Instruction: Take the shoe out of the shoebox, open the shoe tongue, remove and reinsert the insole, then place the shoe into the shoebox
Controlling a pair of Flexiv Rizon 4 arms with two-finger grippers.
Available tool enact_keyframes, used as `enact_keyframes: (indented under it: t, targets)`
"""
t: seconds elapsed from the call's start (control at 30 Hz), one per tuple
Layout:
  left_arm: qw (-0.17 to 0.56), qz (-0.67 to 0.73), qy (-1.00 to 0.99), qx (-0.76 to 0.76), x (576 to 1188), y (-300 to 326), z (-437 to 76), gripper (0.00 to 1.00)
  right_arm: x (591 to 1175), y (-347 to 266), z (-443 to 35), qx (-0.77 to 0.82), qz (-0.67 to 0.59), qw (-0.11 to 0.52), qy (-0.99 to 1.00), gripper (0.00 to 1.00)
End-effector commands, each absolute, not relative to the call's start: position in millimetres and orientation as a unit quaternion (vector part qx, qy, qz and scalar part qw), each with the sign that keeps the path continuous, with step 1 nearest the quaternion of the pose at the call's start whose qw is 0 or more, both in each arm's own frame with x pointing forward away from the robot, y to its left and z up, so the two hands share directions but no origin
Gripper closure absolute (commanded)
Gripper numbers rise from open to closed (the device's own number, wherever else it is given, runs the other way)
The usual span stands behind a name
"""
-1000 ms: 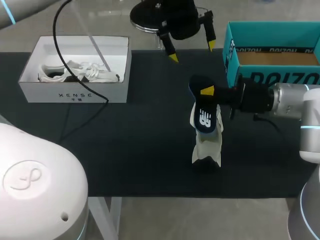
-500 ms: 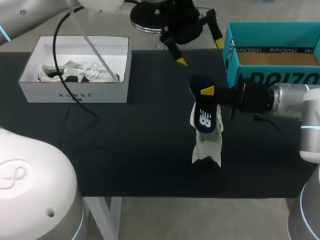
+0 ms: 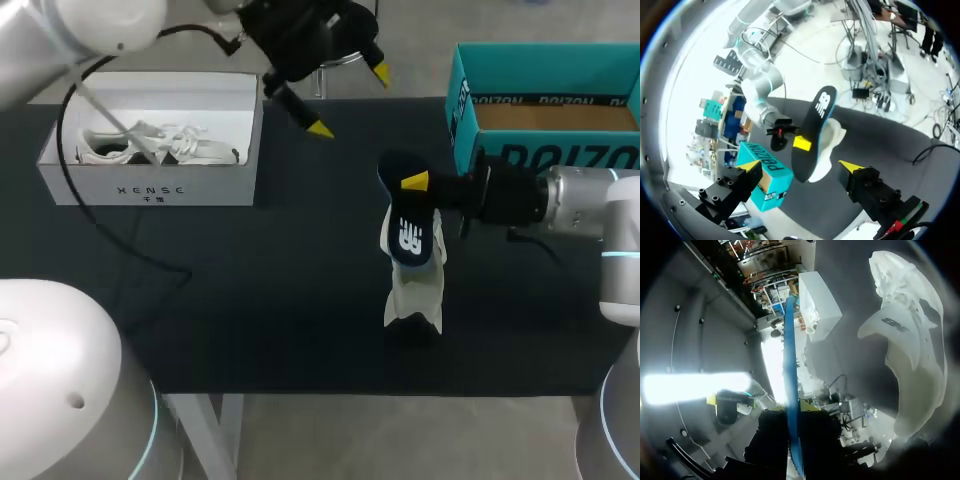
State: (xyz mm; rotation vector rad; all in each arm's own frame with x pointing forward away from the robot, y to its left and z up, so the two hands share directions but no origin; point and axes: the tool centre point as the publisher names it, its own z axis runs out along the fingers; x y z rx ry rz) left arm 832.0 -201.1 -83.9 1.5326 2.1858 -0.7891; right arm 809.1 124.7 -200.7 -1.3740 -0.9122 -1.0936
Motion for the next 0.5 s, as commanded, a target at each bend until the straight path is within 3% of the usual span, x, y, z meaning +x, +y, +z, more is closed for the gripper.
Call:
enact_keyframes:
  t: [0.03,0.5]
  targets:
    - [0.327,-0.515,0.704,0.363,814,-163,-116,0.00,809,125,-201,-0.581,-0.462,0.549,-0.385,1.00]
    - [0.335,-0.563,0.681,0.326,802,-160,-143,0.00,809,125,-201,-0.581,-0.462,0.549,-0.385,1.00]
